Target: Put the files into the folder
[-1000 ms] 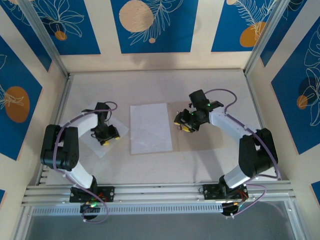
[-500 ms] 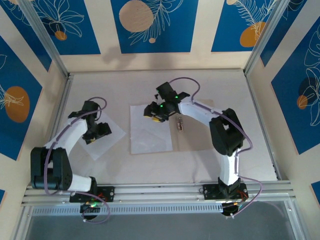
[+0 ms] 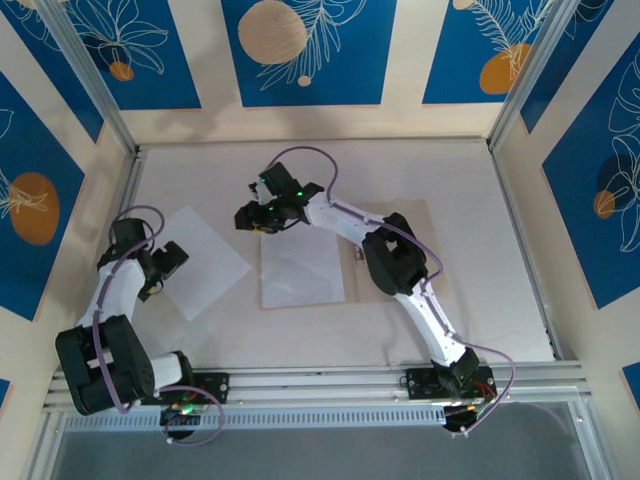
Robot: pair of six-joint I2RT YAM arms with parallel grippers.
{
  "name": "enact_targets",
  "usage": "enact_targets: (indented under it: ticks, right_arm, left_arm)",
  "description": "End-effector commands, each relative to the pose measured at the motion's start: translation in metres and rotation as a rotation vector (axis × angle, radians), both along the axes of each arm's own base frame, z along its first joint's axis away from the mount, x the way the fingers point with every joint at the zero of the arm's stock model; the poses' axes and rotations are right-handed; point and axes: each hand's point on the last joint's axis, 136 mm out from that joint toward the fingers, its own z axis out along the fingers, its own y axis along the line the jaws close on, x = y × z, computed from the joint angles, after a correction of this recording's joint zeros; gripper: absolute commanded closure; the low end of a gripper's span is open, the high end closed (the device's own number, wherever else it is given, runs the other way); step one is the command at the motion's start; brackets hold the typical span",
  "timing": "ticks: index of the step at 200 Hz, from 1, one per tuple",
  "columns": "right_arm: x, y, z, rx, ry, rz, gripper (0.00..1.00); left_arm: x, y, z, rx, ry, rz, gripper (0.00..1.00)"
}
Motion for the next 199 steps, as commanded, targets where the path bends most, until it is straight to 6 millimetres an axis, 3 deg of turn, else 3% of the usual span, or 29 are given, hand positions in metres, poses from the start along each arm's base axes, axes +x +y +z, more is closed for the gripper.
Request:
enact_targets:
  ticks: [1, 46, 96, 163, 199]
  right_arm:
    - [-0.014, 0.023, -0.014, 0.011, -0.032, 0.110, 0.48]
    - [-0.020, 0.051, -0.035, 0.009, -0.080, 0.186, 0.46]
    - [-0.015, 0.049, -0.052, -0.015, -0.006, 0.168, 0.46]
    - [-0.016, 0.048, -0.055, -0.011, 0.022, 0.162, 0.46]
    - [-0.015, 0.047, -0.057, -0.008, 0.031, 0.158, 0.46]
  left_arm:
    - [0.009, -0.004, -0.008, -0.067, -0.012, -0.025, 0.00]
    - [0.022, -0.009, -0.018, -0.118, -0.049, -0.069, 0.04]
    - [0.019, -0.005, -0.027, -0.120, -0.022, -0.057, 0.07]
    - [0.002, 0.011, -0.042, -0.087, 0.088, 0.010, 0.06]
    - [0.004, 0.011, -0.047, -0.108, 0.080, 0.014, 0.07]
